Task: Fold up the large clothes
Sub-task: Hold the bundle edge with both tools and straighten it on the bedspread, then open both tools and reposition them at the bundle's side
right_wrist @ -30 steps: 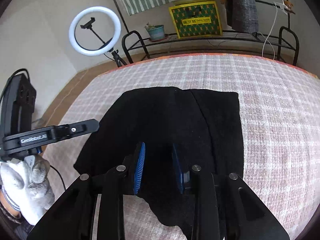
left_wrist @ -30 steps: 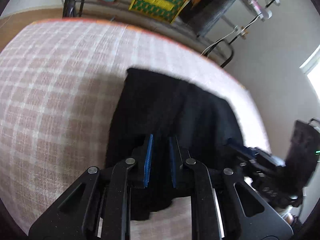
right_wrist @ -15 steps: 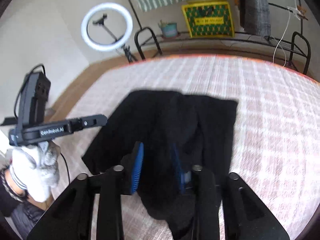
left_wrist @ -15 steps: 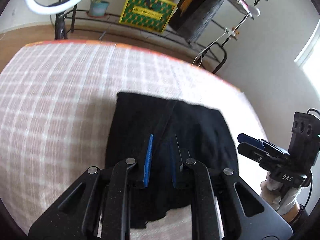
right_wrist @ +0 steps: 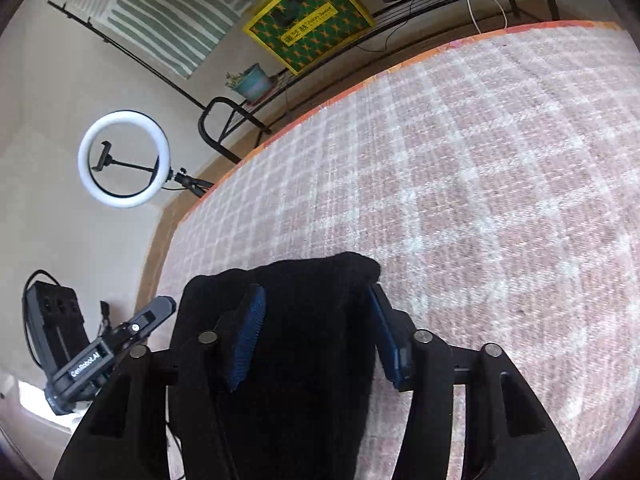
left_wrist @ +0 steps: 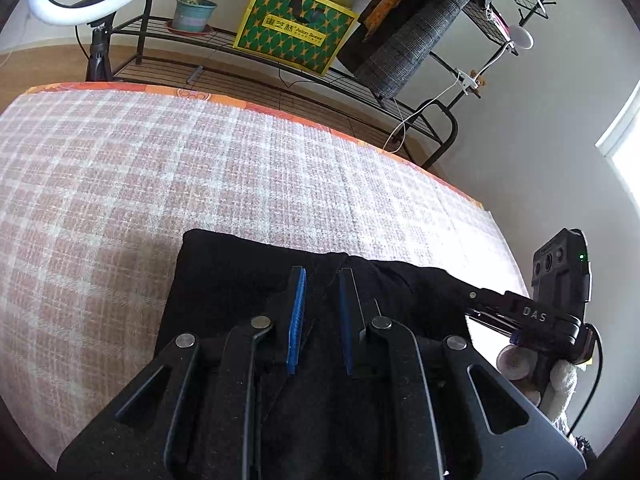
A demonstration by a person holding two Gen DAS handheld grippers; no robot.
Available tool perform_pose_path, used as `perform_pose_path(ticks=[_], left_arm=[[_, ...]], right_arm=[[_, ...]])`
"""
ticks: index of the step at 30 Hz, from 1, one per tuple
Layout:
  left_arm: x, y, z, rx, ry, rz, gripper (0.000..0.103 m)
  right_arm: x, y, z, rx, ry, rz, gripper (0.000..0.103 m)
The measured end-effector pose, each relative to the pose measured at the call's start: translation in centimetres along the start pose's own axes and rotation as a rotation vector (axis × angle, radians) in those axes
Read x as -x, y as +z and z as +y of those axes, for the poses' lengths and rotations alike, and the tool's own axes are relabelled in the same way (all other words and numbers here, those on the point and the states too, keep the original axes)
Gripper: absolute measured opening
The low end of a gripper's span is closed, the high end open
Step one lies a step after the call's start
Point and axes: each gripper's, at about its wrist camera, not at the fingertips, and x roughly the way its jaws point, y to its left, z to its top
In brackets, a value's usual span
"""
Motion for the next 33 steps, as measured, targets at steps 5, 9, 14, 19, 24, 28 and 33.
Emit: perform_pose_path(ticks=[5, 9, 14, 19, 24, 28, 33], left_arm=[[-2.5, -0.7, 1.5, -0.05, 0.161, 0.024, 0.008], [-2.8, -1.4, 2.4, -0.053, 0.124, 0.004, 0.008], [-0.7, -0.6, 3.0, -0.015, 0.076, 0.032, 0.009], [5.3, -0.1, 5.5, 0.074, 0.036, -0.046, 0.023], [6.8, -2.8, 5.6, 0.032, 0.021, 0.004, 0.023], [5.2, -5.8, 5.2, -0.026, 0.077, 0.09, 0.023], [4.2, -7.8, 5.6, -0.053, 0.127, 0.131, 0.031]], right_arm=[[0.1, -0.1, 2.3, 0.075, -0.094, -0.053, 0.006], [-1.5, -0.7, 0.3, 0.075, -0.21, -0.038, 0.005], [-0.2, -0.3, 1.7, 0.105, -0.224, -0.057, 0.013], [4.0, -0.6, 2.9, 0.148, -0.251, -0.103, 0.013], [6.5, -5.1, 6.2, 0.292, -0.139, -0.071, 0.013], [4.6, -8.5, 9.4, 0.455, -0.144, -0.011, 0.013], [1.5, -11.4, 9.6, 0.539, -0.218, 0.094, 0.013]])
